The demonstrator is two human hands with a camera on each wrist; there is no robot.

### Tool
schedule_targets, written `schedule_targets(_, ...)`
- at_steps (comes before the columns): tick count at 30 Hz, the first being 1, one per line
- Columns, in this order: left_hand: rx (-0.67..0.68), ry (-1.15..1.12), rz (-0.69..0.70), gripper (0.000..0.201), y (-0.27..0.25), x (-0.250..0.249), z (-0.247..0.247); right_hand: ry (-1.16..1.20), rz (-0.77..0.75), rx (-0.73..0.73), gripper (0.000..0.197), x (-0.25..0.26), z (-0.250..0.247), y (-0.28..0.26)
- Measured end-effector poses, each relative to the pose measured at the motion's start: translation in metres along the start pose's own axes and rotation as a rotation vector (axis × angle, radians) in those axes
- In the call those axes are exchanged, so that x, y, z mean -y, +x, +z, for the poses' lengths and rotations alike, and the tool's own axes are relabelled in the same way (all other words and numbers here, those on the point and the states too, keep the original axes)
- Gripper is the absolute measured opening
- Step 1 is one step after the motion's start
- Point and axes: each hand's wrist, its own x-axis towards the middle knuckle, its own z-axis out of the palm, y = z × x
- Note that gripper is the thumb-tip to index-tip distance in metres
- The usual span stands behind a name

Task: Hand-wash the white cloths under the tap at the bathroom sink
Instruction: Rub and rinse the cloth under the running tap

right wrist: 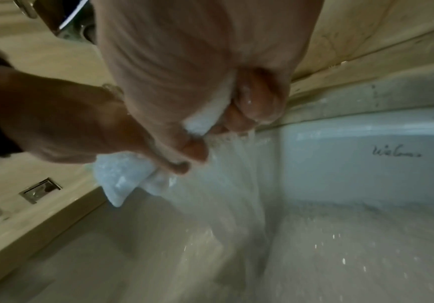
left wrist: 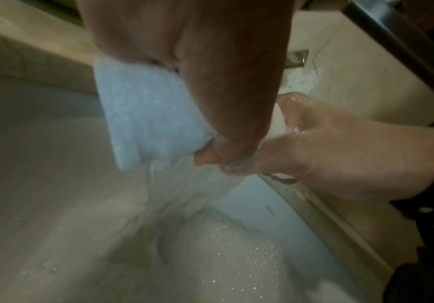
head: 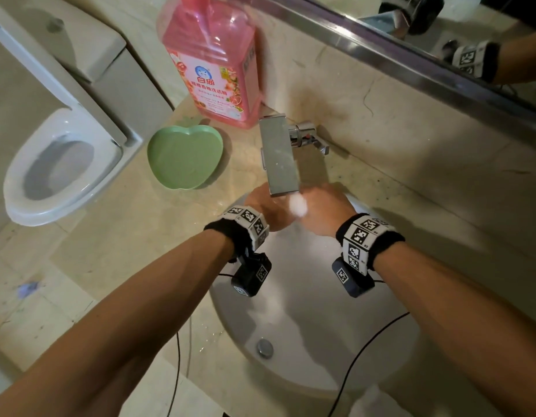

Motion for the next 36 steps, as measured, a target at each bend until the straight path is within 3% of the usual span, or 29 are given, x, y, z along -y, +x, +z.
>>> schedule_targets(2,0.034,-0.061,0.061,0.043,-0.011,-0.004,-0.009,0.073,0.010,-0.007,0.039,-0.001,-0.003,0.000)
schedule_targets(4,0.012,-0.133,0.053,0.054,-0.018,0.005,-0.011,0.089,-0.020,0.020,0.051,-0.001,-0.006,-0.002)
schedule_targets(6,0.007,-0.286,-0.024,0.063,-0.028,0.019,-0.010,0.121,-0.125,0.096,0.051,0.005,-0.009,-0.004)
schedule_targets(9,-0.023,-0.361,-0.015,0.063,-0.041,0.032,-0.008,0.192,-0.269,0.144,0.056,0.020,-0.007,-0.008)
schedule_targets(13,-0.103,-0.298,0.026,0.062,-0.055,0.039,-0.002,0.145,-0.172,0.084,0.042,0.036,0.003,-0.007)
schedule_targets(16,-0.268,-0.402,-0.002,0.045,-0.059,0.045,0.000,0.257,-0.138,-0.013,0.040,0.038,0.003,-0.009)
schedule_targets(18,-0.367,-0.472,-0.012,0.027,-0.060,0.046,0.000,0.375,-0.107,-0.074,0.030,0.037,0.003,-0.013)
schedule_targets(19,-0.385,-0.482,-0.022,0.029,-0.060,0.044,-0.001,0.417,-0.092,-0.101,0.023,0.034,0.002,-0.015)
schedule_targets(21,-0.357,-0.481,-0.031,0.031,-0.058,0.041,-0.004,0.451,-0.023,-0.128,0.022,0.024,0.002,-0.016)
schedule_targets(24,-0.275,-0.561,0.003,0.036,-0.052,0.036,-0.008,0.667,0.132,-0.040,0.030,0.005,-0.002,-0.020)
schedule_targets(27,-0.259,-0.644,0.036,0.027,-0.045,0.029,-0.012,0.827,0.172,0.011,0.025,-0.010,0.001,-0.026)
schedule_targets(30,-0.208,-0.538,0.048,0.030,-0.035,0.022,-0.011,0.846,0.191,-0.005,0.024,-0.021,0.004,-0.029)
schedule_targets(36,-0.159,-0.302,-0.147,0.051,-0.024,0.031,-0.011,0.908,0.265,-0.086,0.030,-0.032,0.005,-0.031)
